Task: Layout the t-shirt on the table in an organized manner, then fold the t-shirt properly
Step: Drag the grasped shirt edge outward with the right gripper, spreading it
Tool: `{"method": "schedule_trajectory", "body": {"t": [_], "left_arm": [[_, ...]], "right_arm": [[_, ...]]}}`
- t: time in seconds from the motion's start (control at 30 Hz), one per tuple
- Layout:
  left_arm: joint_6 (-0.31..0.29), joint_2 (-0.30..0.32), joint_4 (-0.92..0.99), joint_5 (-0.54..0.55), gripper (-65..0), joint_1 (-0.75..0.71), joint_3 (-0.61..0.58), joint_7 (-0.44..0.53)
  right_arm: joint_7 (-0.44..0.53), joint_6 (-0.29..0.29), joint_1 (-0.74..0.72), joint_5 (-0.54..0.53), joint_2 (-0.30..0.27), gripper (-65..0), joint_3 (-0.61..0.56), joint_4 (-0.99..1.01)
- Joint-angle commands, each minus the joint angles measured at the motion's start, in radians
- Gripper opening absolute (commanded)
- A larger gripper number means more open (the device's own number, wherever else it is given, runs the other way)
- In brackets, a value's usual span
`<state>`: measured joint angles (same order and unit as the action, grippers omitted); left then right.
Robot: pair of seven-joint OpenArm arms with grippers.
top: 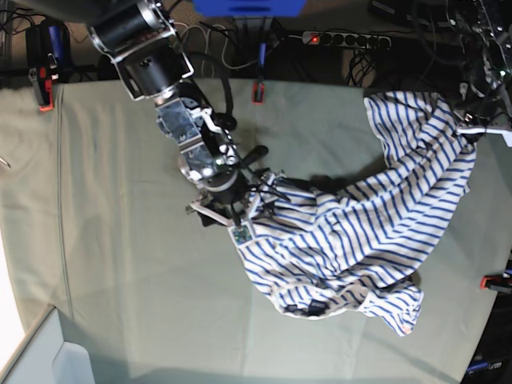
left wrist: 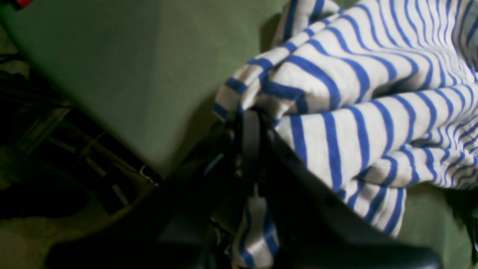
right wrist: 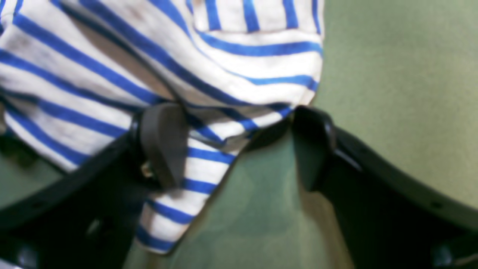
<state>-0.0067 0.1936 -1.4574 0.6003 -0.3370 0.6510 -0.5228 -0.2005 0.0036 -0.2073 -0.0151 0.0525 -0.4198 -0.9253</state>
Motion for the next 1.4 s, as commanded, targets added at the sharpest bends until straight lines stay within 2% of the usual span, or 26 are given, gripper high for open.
{"method": "schedule_trajectory", "body": {"t": [0.0, 0.1, 0.13, 0.2, 0.3, 0.5, 0.6, 0.7, 0.87, 1.2, 1.27, 1.37], "left_arm": [[0.0, 0.014, -0.013, 0.004, -64.5, 0.003, 0.003, 0.017], [0.0, 0.014, -0.013, 0.004, -64.5, 0.005, 0.002, 0.017], [0.0, 0.013, -0.013, 0.004, -64.5, 0.005, 0.002, 0.017], [0.0, 0.013, -0.013, 0.005, -64.5, 0.005, 0.002, 0.017], [0.0, -0.004, -0.013, 0.005, -64.5, 0.005, 0.006, 0.017], [0.0, -0.013, -0.026, 0.005, -64.9, 0.006, 0.002, 0.017], [0.0, -0.021, -0.022, 0.005, -64.9, 0.029, -0.015, 0.017], [0.0, -0.029, -0.026, 0.005, -64.9, 0.034, -0.023, 0.017], [0.0, -0.029, -0.024, 0.005, -64.6, 0.034, -0.023, 0.017], [0.0, -0.018, -0.029, 0.007, -64.1, 0.034, -0.017, 0.017], [0.0, -0.016, -0.075, 0.007, -58.7, 0.034, -0.023, -0.001], [0.0, -0.018, -0.174, 0.007, -42.7, 0.043, -0.021, -0.101]], "right_arm": [[0.013, 0.005, -0.021, 0.0, 0.008, -34.6, -0.003, -0.002], [0.014, 0.005, -0.011, 0.0, 0.01, -59.4, 0.003, -0.001], [0.009, 0.005, -0.01, 0.0, 0.01, -65.0, 0.003, -0.004], [0.009, 0.005, 0.019, 0.0, 0.007, -65.0, 0.003, -0.018], [0.009, 0.005, 0.101, -0.044, -0.019, -65.0, 0.048, -0.148], [0.016, 0.005, 0.429, -0.154, -0.127, -65.0, 0.184, -0.562], [0.017, 0.005, 0.578, -0.168, -0.17, -65.0, 0.224, -0.687], [0.017, 0.005, 0.668, -0.165, -0.194, -65.0, 0.25, -0.726], [0.019, 0.005, 0.716, -0.165, -0.208, -65.0, 0.286, -0.726], [0.019, 0.005, 0.721, -0.167, -0.208, -65.0, 0.378, -0.733], [0.019, 0.005, 0.713, -0.167, -0.213, -65.0, 0.378, -0.737], [0.019, 0.005, 0.696, -0.165, -0.214, -65.0, 0.378, -0.745]]}}
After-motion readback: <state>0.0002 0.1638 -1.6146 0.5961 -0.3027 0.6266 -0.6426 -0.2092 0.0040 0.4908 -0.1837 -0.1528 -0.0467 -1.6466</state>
